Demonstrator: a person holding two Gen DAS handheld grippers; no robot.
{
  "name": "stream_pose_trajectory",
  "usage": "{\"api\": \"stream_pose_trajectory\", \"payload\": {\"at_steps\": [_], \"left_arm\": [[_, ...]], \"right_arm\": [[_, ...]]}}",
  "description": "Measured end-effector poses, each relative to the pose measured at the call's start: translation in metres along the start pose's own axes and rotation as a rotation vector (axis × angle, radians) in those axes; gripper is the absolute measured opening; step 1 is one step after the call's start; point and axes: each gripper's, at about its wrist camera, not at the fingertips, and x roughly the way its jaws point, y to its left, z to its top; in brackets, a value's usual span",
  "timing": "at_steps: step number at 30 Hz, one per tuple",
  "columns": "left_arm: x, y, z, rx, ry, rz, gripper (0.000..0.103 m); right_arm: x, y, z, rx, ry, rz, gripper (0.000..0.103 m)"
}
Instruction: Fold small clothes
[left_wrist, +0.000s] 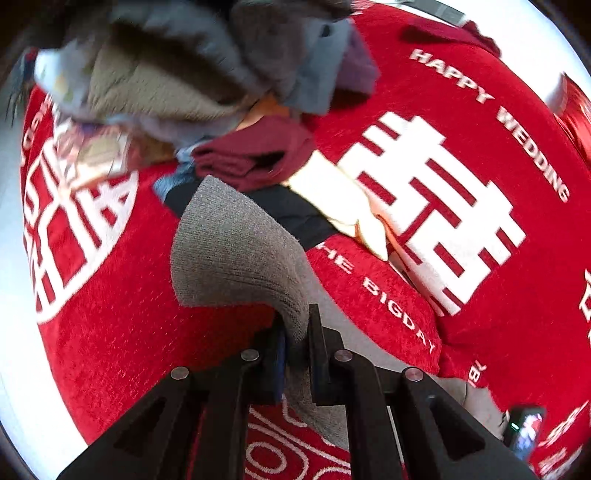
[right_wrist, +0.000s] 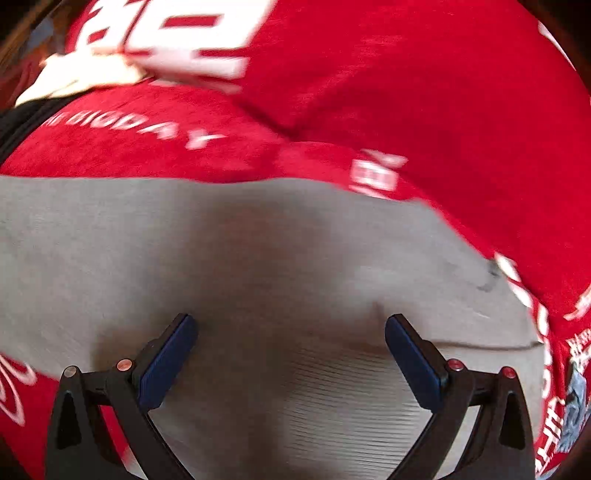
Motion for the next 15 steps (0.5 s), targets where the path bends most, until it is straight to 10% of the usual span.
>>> {"api": "stream_pose_trajectory", "payload": {"at_steps": [6, 15], "left_arm": [[-0.019, -0.039, -0.002, 0.108, -0.039, 0.005, 0.01], [-0.005, -0.16, -0.058, 0.33, 0.059, -0.054, 0.01]], "right_arm": [[-0.044, 0.014, -0.003, -0.025, -0.076, 0.245, 0.1], [-0.064, -0.156, -0.079, 0.183, -0.108, 0.051, 0.1]]}}
